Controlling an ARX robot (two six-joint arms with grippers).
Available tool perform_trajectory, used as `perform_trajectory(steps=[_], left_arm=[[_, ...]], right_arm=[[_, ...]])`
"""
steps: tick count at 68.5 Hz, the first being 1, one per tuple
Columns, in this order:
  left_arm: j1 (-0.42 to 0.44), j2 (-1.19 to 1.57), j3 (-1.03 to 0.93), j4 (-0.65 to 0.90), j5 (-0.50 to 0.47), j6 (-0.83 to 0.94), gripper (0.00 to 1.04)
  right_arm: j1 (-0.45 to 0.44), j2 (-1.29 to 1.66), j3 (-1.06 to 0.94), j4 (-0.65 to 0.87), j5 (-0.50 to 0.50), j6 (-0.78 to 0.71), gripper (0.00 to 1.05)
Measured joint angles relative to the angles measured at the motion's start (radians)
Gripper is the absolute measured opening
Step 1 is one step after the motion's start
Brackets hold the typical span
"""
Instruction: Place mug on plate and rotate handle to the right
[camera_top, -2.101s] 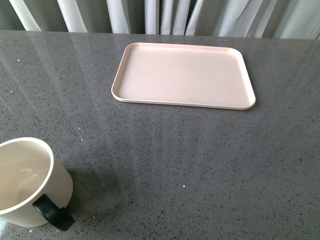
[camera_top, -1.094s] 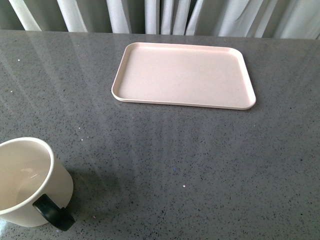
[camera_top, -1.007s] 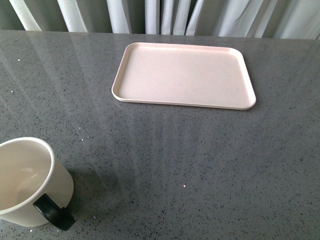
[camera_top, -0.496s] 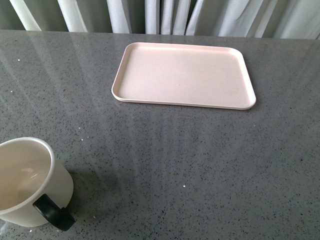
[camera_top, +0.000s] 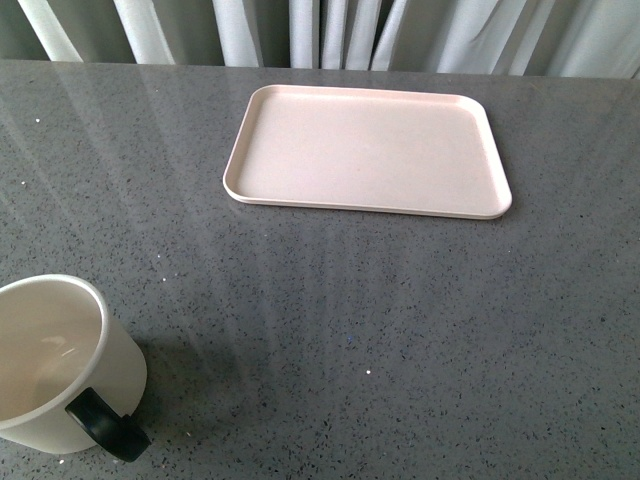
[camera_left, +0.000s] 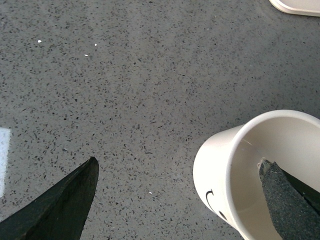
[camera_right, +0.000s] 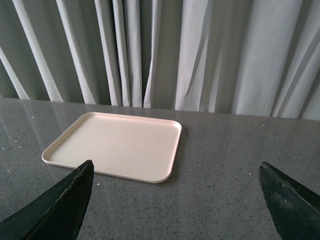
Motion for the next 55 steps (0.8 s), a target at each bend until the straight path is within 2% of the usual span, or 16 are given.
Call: perform_trajectory(steps=[36, 51, 55], left_arm=[[-0.084, 0.174, 0.04, 0.032, -0.036, 0.009, 0.95], [-0.125, 0.194, 0.053, 0.038, -0.055, 0.011, 0.63], [-0.138, 0.204, 0.053, 0.038, -0.061, 0.014, 0.48]], right_arm=[[0.0, 0.0, 0.0, 0.0, 0.0, 0.0, 0.96], [0.0, 0.0, 0.0, 0.0, 0.0, 0.0, 0.96], [0.0, 0.0, 0.0, 0.0, 0.0, 0.0, 0.96]])
